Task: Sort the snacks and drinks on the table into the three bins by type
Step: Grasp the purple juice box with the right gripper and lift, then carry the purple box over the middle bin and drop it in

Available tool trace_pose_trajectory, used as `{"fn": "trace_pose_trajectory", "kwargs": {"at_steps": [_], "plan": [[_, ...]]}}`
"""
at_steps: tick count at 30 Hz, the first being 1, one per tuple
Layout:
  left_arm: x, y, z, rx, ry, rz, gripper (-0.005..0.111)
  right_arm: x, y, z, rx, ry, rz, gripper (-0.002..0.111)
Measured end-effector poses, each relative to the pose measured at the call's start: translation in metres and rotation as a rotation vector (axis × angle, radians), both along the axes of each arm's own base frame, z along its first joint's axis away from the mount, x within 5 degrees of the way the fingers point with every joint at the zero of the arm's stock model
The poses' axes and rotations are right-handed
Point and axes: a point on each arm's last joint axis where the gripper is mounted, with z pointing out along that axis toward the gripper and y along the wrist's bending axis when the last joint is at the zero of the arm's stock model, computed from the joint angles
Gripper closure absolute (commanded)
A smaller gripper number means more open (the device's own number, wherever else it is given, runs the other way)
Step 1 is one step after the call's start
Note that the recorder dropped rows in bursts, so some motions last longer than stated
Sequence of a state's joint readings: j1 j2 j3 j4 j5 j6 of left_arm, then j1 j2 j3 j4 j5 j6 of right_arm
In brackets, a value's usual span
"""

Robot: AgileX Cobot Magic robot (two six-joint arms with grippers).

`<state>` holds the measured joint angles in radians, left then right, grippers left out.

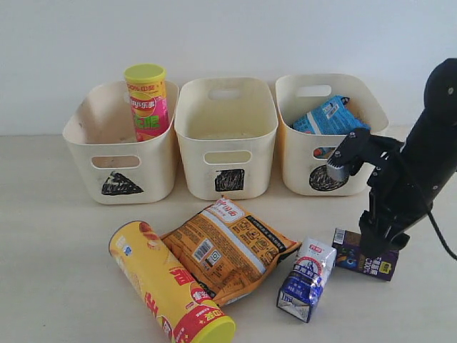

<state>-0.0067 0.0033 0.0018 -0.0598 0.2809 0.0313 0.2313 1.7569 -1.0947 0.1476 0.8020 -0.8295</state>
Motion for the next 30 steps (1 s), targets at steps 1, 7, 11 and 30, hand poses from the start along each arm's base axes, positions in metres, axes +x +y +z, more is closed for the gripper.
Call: {"fn": "trace_pose_trajectory", "kwargs": {"at_steps": [1,7,11,30], "plan": [[0.000,0.000,0.000,0.000,0.000,0.000,0.103,0.001,0.000,-0.005,-0.004,0.010,0.004,0.045],[0.000,0.000,0.000,0.000,0.000,0.000,0.103,0.012,0.002,-0.034,-0.014,0.027,-0.003,0.045],[0.000,0.000,0.000,0.000,0.000,0.000,0.103,0.014,0.002,-0.041,-0.017,0.029,-0.005,0.061],[0.000,0.000,0.000,0.000,0.000,0.000,0.103,0.005,0.014,0.090,0.197,-0.131,-0.032,0.108]]}}
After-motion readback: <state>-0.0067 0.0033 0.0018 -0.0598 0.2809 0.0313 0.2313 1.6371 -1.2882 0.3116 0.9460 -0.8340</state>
